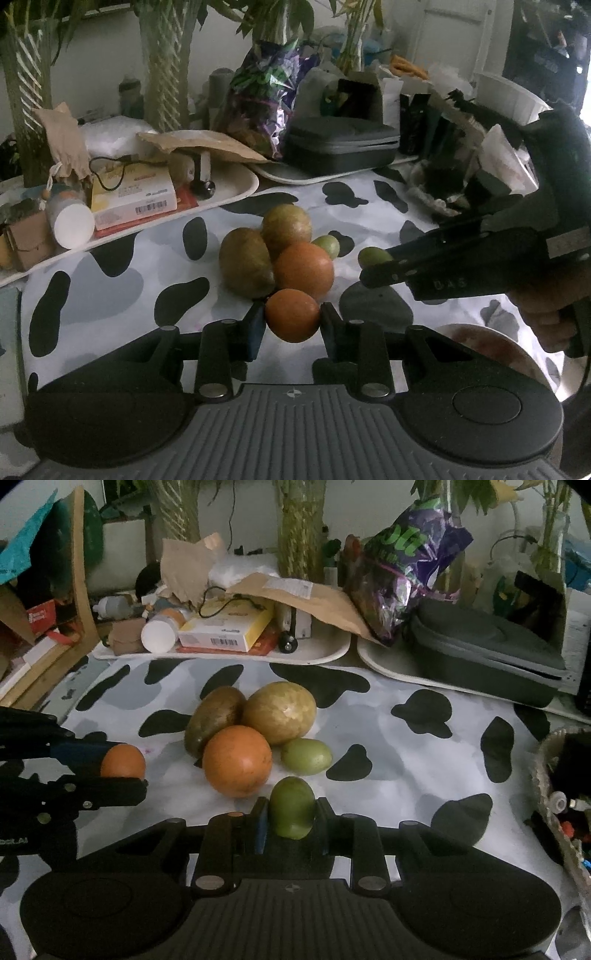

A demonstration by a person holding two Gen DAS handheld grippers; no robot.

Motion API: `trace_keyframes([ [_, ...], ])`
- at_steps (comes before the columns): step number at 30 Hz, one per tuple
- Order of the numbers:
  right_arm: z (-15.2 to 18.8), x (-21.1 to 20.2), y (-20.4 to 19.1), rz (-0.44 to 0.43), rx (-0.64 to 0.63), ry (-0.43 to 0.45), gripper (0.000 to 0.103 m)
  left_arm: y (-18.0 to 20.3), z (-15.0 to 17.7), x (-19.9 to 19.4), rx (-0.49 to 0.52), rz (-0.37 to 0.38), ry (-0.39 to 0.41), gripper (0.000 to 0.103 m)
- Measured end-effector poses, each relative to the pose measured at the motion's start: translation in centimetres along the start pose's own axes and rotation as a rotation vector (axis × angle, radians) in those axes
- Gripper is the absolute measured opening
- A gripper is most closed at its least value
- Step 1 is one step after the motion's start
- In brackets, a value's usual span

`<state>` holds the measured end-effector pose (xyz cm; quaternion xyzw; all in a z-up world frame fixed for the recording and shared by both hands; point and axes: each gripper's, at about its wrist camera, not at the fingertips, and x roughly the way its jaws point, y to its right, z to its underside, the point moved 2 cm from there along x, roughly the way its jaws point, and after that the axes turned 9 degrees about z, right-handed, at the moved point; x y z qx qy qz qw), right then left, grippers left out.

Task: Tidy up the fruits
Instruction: 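Carry the tangerine and lime onto the floral plate and open both tools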

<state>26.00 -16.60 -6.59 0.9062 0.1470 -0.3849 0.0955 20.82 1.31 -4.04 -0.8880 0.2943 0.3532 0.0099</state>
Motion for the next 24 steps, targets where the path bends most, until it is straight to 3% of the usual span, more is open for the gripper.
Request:
trace_keyframes([
  [24,3.6,-7.0,-1.2,-0.029,-0.013,0.034,0.028,5.0,2.8,-3.6,0.014,0.022,0.01,0.031],
])
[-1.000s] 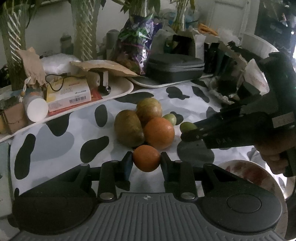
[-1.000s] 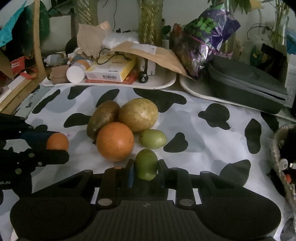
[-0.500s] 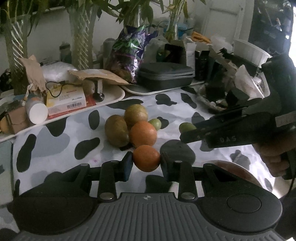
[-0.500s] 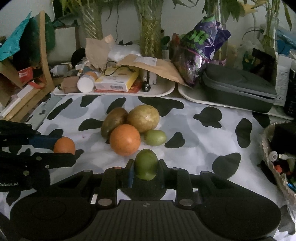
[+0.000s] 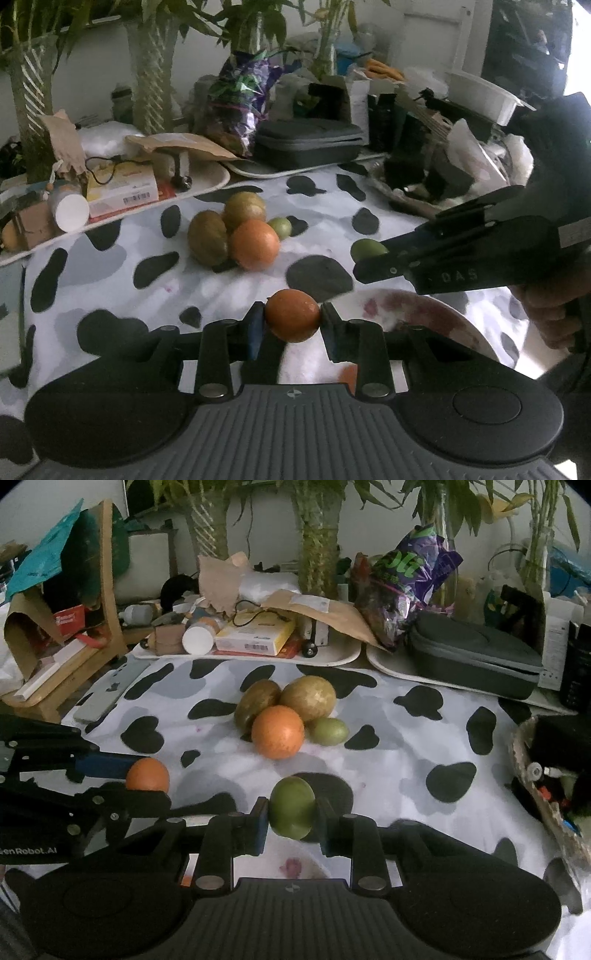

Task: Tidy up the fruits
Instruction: 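Carry the tangerine and lime onto the floral plate and open both tools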

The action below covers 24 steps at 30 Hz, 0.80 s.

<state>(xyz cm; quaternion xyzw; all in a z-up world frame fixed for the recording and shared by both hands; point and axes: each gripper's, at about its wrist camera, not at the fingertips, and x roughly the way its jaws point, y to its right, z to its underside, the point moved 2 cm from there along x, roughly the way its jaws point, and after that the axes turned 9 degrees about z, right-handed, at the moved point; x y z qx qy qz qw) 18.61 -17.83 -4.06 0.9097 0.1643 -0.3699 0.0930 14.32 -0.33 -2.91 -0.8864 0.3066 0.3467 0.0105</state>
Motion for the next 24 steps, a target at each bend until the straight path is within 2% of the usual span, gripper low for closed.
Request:
trace_keyframes([
  [11,2.8,-2.8,-1.0,-0.005,-0.018,-0.045,0.028,3.2,2.3,-0.8,0.039,0.012,-0.055,0.031],
  [16,4.1,-3.8,-1.1,0.004,-0.03,-0.066,0.028,4.6,3.5,-0.5,0.079,0.002,-0.111,0.031],
  [24,6.0,-5.0,-0.8,0.003,-0.012,-0.115,0.028,5.6,4.8,-0.4,0.078,-0.001,-0.154,0.031],
])
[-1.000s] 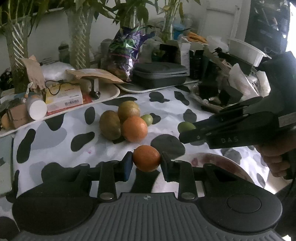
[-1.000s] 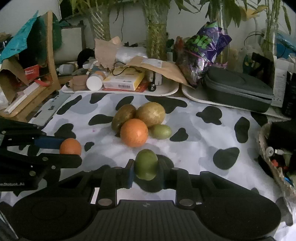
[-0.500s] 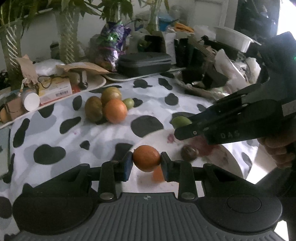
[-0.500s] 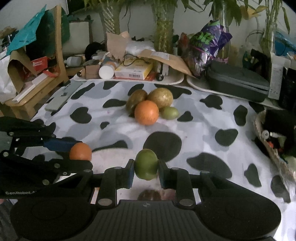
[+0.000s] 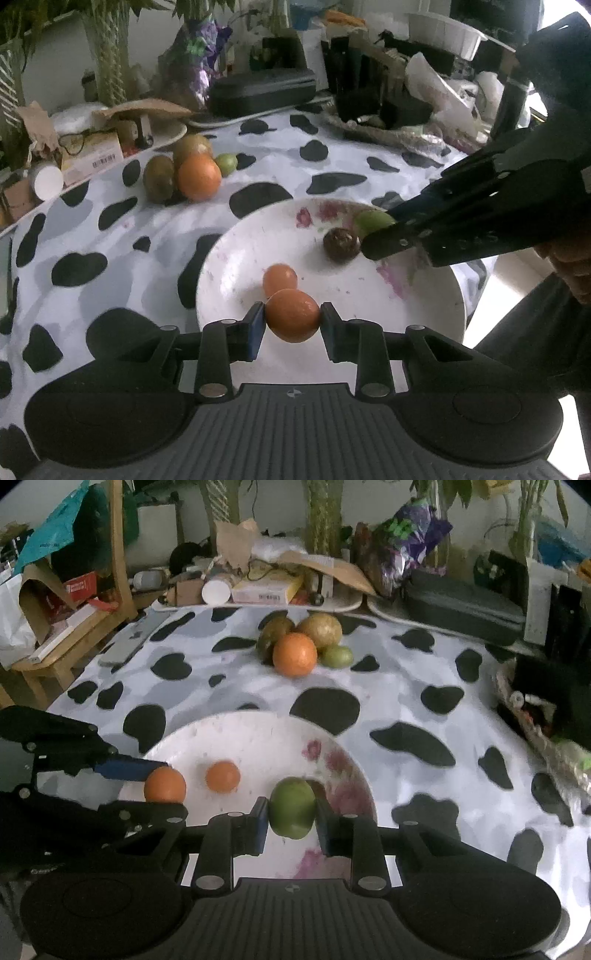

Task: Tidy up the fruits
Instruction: 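Carry the tangerine and lime onto the floral plate and open both tools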

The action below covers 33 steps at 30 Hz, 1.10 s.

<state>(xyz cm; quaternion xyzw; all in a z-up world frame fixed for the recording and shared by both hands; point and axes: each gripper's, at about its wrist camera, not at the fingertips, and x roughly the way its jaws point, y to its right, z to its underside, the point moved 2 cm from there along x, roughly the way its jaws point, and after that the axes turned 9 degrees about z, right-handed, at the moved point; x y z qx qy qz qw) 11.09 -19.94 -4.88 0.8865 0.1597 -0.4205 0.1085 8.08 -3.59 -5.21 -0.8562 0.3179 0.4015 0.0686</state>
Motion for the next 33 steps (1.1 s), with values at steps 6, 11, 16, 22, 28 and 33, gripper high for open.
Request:
trace_keyframes([
  [6,1.4,0.0,-0.3,0.012,-0.013,-0.043,0.028,0.5,0.7,0.3,0.004,-0.01,-0.033,0.031],
  [11,2.1,0.2,-0.3,0.029,-0.024,-0.071,0.028,0.6,1.0,0.4,0.002,-0.017,-0.045,0.031],
  [16,2.5,0.6,-0.4,0.037,-0.036,-0.095,0.028,0.3,1.1,0.8,-0.005,-0.029,-0.058,0.031],
  [22,2.6,1.0,-0.5,0.029,-0.042,-0.112,0.028,0.2,1.2,1.1,0.0,-0.023,-0.071,0.031],
  [28,2.5,1.0,-0.4,0.022,-0.043,-0.115,0.028,0.4,1.2,1.1,0.005,-0.023,-0.073,0.031],
  [33,2.5,0.8,-0.4,0.023,-0.043,-0.104,0.037,0.5,1.1,1.2,0.019,-0.034,-0.081,0.032],
])
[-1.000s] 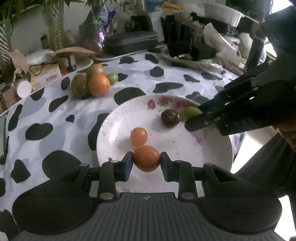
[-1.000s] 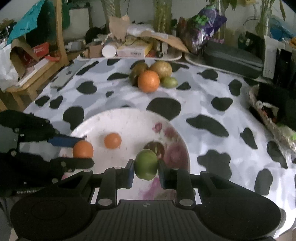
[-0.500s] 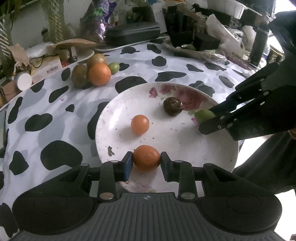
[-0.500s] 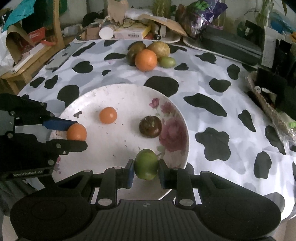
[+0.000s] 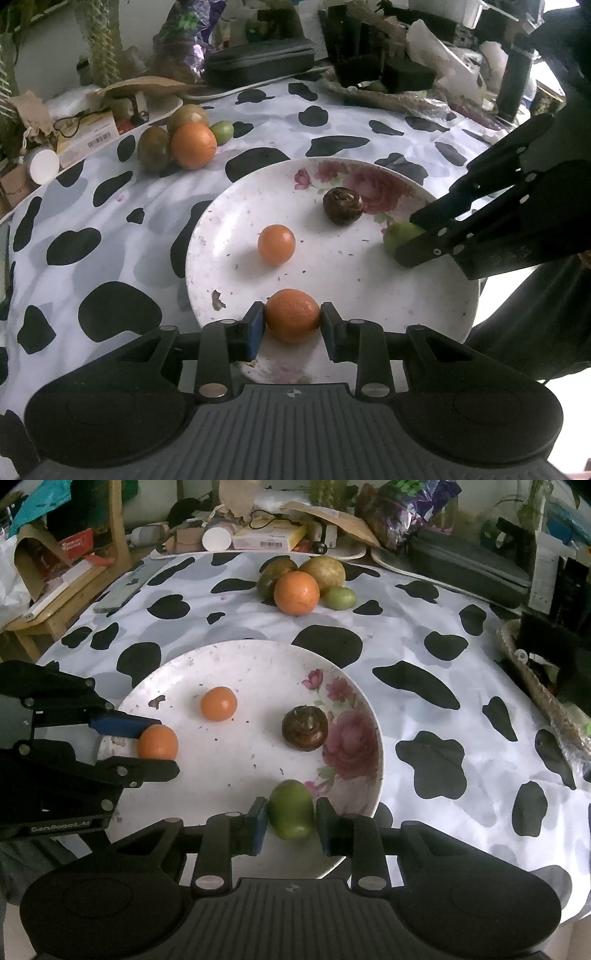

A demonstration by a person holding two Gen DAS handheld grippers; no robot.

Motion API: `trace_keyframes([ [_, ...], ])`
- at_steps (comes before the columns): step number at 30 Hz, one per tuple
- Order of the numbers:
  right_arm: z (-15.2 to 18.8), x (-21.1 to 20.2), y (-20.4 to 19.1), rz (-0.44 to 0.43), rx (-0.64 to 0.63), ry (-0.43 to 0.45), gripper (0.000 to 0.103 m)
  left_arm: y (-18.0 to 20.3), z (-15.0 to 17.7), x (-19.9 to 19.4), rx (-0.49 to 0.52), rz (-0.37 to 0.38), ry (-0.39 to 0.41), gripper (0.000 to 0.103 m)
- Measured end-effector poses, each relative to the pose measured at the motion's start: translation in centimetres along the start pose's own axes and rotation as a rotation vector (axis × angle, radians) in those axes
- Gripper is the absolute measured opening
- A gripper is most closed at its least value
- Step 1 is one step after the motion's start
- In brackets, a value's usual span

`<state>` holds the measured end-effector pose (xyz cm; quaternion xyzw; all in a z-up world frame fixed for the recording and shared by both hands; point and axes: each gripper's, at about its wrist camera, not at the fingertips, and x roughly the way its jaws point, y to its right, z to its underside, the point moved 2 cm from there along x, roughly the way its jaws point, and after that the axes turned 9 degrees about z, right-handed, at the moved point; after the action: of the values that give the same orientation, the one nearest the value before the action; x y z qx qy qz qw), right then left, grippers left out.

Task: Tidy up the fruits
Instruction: 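Carry the tangerine and lime onto the floral plate and open both tools, then withdraw both open tools from the plate toward the remaining fruit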

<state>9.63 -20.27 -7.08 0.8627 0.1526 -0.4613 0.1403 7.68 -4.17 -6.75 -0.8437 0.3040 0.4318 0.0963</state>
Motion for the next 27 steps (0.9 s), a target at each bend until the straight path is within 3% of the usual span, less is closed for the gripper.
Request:
trace_keyframes([
  [2,-0.1,-0.3,0.3,-0.005,0.017,0.017,0.046,0.1,0.0,0.0,0.004,-0.011,0.0,0.033],
  [5,-0.3,-1.0,0.7,-0.01,0.047,0.052,0.063,0.1,-0.3,-0.4,0.014,-0.037,0.04,0.065],
  [6,-0.4,-1.2,0.9,-0.013,0.057,0.067,0.07,0.2,-0.4,-0.7,0.017,-0.043,0.059,0.071],
  [10,-0.8,-2.1,1.4,-0.019,0.094,0.127,0.082,0.0,-0.8,-1.4,-0.002,-0.045,0.108,0.071],
  [13,-1.2,-2.7,1.6,0.025,0.105,0.178,0.099,-0.2,-1.1,-1.5,-0.015,-0.066,0.121,0.071],
  [15,-1.5,-2.9,1.8,0.057,0.113,0.204,0.102,-0.4,-1.1,-1.6,-0.018,-0.083,0.132,0.071],
  [27,-2.0,-2.7,2.9,0.125,0.168,0.239,0.103,-1.2,-1.8,-2.3,-0.051,-0.126,0.196,0.071],
])
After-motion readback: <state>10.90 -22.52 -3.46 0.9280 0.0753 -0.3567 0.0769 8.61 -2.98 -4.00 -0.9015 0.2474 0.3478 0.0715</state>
